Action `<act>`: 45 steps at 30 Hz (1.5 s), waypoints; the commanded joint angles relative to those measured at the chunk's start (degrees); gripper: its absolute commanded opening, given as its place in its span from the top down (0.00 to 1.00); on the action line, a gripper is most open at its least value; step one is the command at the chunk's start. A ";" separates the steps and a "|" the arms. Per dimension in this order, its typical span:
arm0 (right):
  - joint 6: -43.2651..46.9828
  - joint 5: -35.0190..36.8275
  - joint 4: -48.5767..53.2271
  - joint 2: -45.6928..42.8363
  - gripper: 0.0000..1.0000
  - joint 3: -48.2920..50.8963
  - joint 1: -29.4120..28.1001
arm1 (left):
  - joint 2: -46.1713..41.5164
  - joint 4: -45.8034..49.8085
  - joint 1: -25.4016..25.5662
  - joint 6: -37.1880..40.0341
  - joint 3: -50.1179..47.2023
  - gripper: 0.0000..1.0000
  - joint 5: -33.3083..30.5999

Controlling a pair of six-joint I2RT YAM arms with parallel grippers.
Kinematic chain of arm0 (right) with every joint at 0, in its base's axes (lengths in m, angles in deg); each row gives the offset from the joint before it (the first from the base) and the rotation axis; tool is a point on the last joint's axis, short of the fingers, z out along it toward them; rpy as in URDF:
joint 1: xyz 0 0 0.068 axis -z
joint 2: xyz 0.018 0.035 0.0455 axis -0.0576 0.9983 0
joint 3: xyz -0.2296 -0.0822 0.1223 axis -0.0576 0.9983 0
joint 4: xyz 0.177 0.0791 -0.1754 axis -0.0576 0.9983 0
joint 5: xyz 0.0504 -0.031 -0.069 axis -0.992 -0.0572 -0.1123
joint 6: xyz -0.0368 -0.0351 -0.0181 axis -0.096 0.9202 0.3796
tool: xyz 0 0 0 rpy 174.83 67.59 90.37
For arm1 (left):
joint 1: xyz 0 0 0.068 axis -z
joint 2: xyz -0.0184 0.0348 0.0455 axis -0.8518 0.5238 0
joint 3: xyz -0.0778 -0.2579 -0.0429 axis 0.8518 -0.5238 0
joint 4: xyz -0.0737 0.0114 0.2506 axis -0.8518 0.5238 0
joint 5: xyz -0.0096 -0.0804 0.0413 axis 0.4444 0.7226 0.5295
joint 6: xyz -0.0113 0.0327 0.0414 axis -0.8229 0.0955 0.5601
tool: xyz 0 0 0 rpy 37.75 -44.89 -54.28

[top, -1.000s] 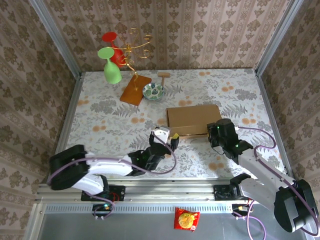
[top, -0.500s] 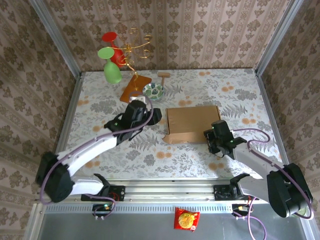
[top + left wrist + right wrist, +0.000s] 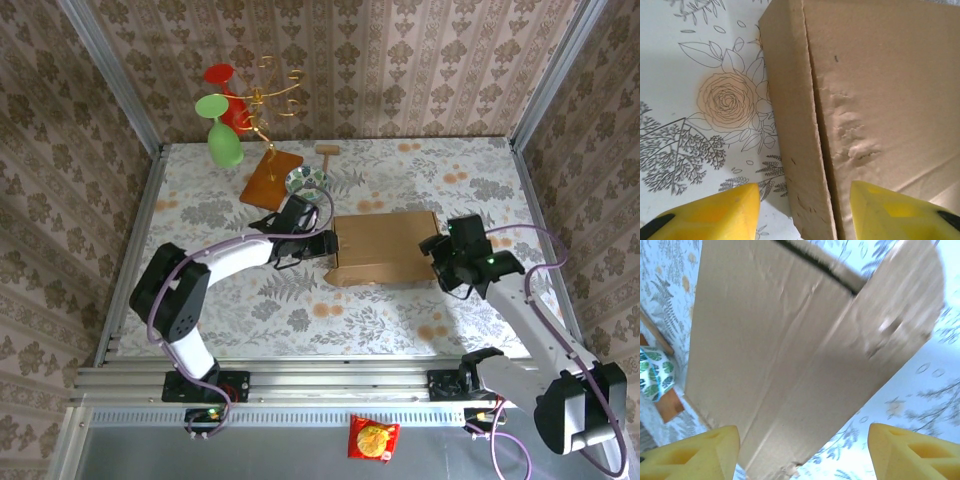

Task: Fold the paper box

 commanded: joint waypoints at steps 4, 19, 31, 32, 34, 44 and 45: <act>21.46 -4.35 6.95 2.67 0.31 -6.14 10.97 | 1.88 -4.74 -0.40 0.49 1.92 0.52 2.72; 34.77 -12.03 -1.75 20.60 0.32 -10.55 24.28 | 4.73 -6.08 -0.56 -0.56 1.98 0.65 4.72; 39.89 -28.87 -11.21 34.11 0.25 -14.63 25.58 | 4.11 -5.49 -2.80 0.56 -2.57 1.00 5.69; 40.13 -30.92 -12.69 33.96 0.24 -14.35 25.63 | 3.97 -5.41 -3.32 0.79 -3.00 1.00 6.05; 40.35 -34.33 -14.73 34.17 0.22 -13.91 25.56 | 3.71 -5.38 -4.24 1.32 -3.53 1.00 6.63; 41.38 -44.08 -20.56 31.02 0.13 -5.32 25.23 | 4.58 -6.01 -6.80 2.00 -4.37 1.00 8.50; 42.46 -42.94 -18.56 31.06 0.13 -5.31 25.19 | 4.66 -5.99 -6.83 2.13 -4.46 1.00 8.47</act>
